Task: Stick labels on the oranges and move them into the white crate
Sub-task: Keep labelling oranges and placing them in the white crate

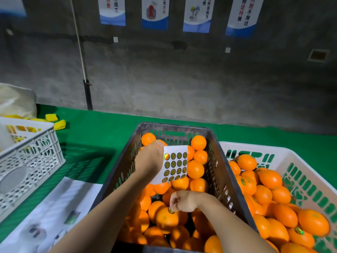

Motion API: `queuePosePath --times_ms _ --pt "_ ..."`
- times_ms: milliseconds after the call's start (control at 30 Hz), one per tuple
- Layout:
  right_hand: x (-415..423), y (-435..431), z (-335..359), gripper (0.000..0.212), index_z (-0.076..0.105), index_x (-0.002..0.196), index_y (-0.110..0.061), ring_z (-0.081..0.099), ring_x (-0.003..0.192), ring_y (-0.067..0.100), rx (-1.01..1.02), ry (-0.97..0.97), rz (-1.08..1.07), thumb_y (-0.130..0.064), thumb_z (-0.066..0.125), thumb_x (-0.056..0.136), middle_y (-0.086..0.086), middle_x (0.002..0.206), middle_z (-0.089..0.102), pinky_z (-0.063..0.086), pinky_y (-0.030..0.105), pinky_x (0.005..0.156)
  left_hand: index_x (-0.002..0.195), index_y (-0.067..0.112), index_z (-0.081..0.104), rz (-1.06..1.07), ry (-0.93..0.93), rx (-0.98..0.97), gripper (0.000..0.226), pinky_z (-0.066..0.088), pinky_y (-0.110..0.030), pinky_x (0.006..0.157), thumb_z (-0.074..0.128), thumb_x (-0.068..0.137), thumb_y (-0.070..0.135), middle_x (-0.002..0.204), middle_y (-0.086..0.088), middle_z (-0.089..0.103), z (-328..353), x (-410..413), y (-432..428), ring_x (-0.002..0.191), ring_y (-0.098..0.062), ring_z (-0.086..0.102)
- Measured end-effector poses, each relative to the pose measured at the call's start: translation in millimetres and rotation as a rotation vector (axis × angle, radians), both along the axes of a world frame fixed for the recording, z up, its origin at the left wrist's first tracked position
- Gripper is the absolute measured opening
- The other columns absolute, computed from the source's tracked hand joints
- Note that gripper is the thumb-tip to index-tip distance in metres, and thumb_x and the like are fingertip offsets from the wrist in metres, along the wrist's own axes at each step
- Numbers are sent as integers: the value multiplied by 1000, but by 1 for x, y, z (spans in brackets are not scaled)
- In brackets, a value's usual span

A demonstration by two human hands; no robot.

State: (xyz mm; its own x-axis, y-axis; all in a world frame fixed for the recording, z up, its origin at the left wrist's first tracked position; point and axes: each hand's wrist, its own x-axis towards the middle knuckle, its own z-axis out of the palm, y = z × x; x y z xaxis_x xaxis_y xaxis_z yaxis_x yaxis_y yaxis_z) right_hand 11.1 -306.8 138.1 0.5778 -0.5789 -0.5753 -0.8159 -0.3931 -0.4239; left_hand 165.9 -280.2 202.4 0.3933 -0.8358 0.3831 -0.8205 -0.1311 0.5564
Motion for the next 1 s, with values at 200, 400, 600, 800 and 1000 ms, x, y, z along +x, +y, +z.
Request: queuePosePath --times_ms 200,400,600,800,1000 --pt "-1 -2 2 19 71 112 -17 61 105 20 17 -60 -51 -24 65 95 3 106 67 49 34 99 100 15 58 -12 -39 24 29 51 -37 60 32 105 27 79 -10 64 -1 -1 2 70 -24 63" --pt "-3 -4 2 49 54 131 -11 59 110 20 17 -22 -143 -31 72 90 11 131 60 46 35 103 102 14 59 -13 -94 57 30 41 -29 50 31 105 25 79 -9 65 -2 0 0 69 -23 62" --pt "-2 0 5 34 59 123 -12 63 106 25 24 -13 -130 -31 65 96 10 117 66 51 31 75 101 14 59 -26 -125 79 29 50 -39 61 32 104 23 83 -10 65 -3 0 0 74 -26 63" --pt "2 0 18 31 68 126 -10 62 118 24 -12 56 -5 -4 54 98 13 129 66 48 34 106 102 14 57 -23 -142 84 24 55 -41 63 34 104 21 83 -9 65 -3 1 1 73 -25 64" --pt "8 16 30 63 23 158 -22 41 133 32 -35 356 295 -18 51 102 11 161 28 41 39 103 104 12 55 -38 -178 143 20 45 -35 58 36 103 16 88 -10 65 -4 -2 -2 76 -26 62"
